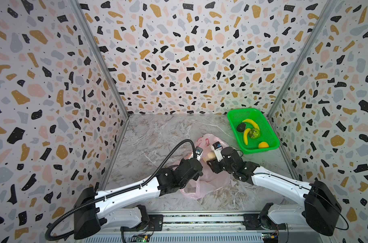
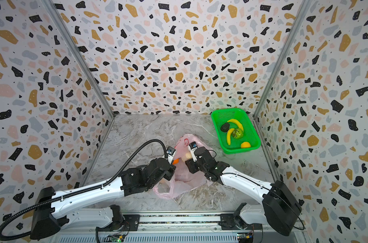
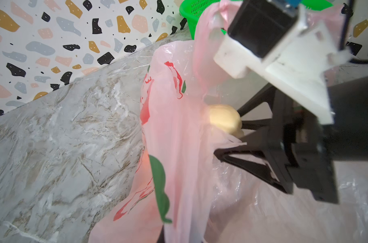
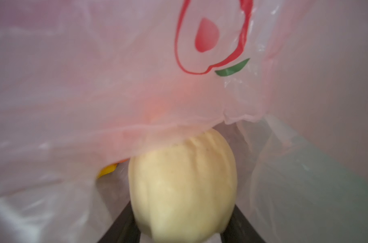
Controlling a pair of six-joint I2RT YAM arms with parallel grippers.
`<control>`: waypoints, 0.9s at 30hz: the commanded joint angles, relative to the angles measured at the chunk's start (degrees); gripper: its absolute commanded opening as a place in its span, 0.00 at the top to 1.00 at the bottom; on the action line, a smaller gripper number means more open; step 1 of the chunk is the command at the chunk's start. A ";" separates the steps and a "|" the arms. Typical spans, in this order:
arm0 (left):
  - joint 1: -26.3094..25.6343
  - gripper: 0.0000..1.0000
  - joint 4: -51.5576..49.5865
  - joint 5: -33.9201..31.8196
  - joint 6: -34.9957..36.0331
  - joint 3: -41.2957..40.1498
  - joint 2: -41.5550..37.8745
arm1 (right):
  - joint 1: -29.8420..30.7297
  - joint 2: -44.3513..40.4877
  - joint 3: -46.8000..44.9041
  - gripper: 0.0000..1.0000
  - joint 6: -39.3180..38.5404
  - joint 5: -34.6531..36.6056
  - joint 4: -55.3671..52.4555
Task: Untie the knot of the plastic bag and take out the fruit
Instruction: Pick up the fruit from the plastic bag, then place the fruit in the basket.
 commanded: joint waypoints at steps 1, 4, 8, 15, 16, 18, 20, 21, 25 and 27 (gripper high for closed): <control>-0.26 1.00 0.16 -1.29 0.66 1.92 -0.56 | 1.91 -4.43 0.92 0.51 0.34 -2.37 -7.38; -0.26 1.00 0.35 -1.15 1.16 1.49 -1.68 | 3.77 -7.65 2.68 0.51 0.94 -2.58 -11.79; -0.26 1.00 0.37 -1.56 1.79 0.71 -3.37 | 4.02 -12.77 5.66 0.51 2.52 -2.96 -17.66; -0.30 1.00 0.52 -0.63 2.42 0.24 -3.70 | 0.79 -17.37 13.97 0.50 1.45 -3.08 -26.26; -0.18 1.00 0.85 -0.22 2.60 0.24 -3.76 | -0.40 -17.28 15.48 0.50 0.60 -3.43 -27.09; -0.25 1.00 1.43 0.48 3.07 0.41 -3.77 | -3.27 -17.19 17.92 0.49 -0.77 -4.04 -27.75; -0.25 1.00 1.63 1.14 3.68 0.67 -3.78 | -7.49 -16.83 19.63 0.49 -2.14 -5.40 -27.51; -0.20 1.00 1.57 1.17 3.78 0.68 -3.86 | -10.24 -16.35 20.26 0.49 -3.02 -6.38 -27.24; -0.22 1.00 1.42 1.17 3.95 0.32 -4.05 | -21.65 -13.80 20.84 0.48 -4.65 -11.51 -22.74; -0.24 1.00 0.99 1.35 3.78 0.16 -4.27 | -26.59 -11.99 20.59 0.49 -4.83 -13.26 -19.83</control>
